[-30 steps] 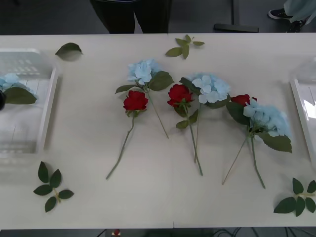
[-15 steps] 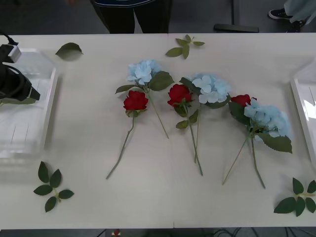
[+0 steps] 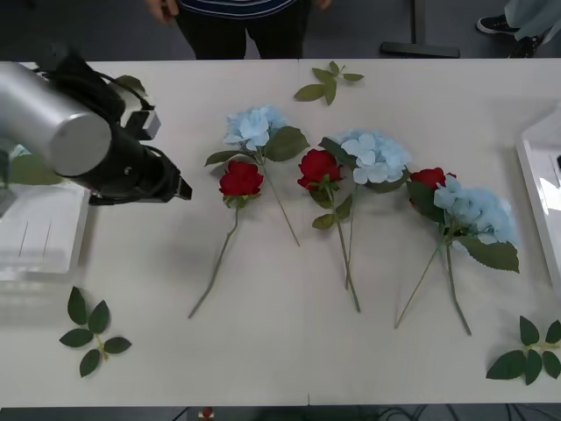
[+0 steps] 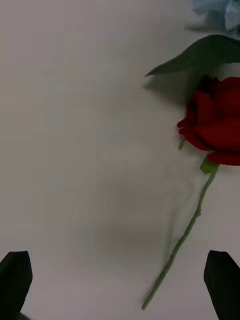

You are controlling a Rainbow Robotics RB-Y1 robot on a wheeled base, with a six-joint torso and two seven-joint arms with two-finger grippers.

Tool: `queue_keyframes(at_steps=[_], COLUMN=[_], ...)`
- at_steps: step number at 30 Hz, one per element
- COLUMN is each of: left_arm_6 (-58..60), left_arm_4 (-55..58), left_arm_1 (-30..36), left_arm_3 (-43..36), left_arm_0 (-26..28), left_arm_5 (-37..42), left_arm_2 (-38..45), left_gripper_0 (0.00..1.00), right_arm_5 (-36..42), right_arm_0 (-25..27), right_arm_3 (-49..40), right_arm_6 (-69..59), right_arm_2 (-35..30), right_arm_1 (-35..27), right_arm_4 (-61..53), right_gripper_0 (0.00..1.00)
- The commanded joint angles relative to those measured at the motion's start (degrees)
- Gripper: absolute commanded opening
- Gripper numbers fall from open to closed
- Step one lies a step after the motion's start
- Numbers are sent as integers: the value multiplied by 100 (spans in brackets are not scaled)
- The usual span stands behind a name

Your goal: Place the red flowers into the right box and the blue flowers into the left box. If a person shows an open palm, hand one flower to the person first, then continue sorting.

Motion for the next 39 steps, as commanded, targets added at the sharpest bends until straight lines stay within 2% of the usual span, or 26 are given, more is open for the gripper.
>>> queue_keyframes(at_steps=[1,7,13,17,26,31,39], left_arm_6=[270,490,454,472,533,613,727], left_arm_4=[-633,-1257,-1521,-1653,-1749,-1741,-1741], left_arm_1=[-375,-824,-999,-1043,-1254,-1351,-1395], left_arm_3=[-143,-46,191,481,982,1149,1342], left_arm_0=[-488,-681,-804,-883,-945,-1042,-1130], left_arm_5=[-48,-83,-92,-162,-417,-488,-663], left_arm_2=[-596,-1238,-1713,-2011,-2381,-2688,-3066], left_gripper_0=[100,100,100,100,100,100,100], right_arm_5=[-414,-740,-775,-748,-599,-713,-924], right_arm_0=[967,1899,2444,2760,2655,2497,2075], right_arm_3=[-1316,-2616,-3223,-3645,-3732,-3284,-2309], right_arm_6=[-998,-2009,-2501,-2580,-2800,-2888,-2949], right_arm_2=[-104,-104,-104,-8,1170,1645,1988], right_arm_1=[-232,304,1007,1684,2431,2686,3099], right_arm_4=[-80,615,1300,1986,3902,4526,5141], right_gripper_0=[91,90,90,91,91,91,91])
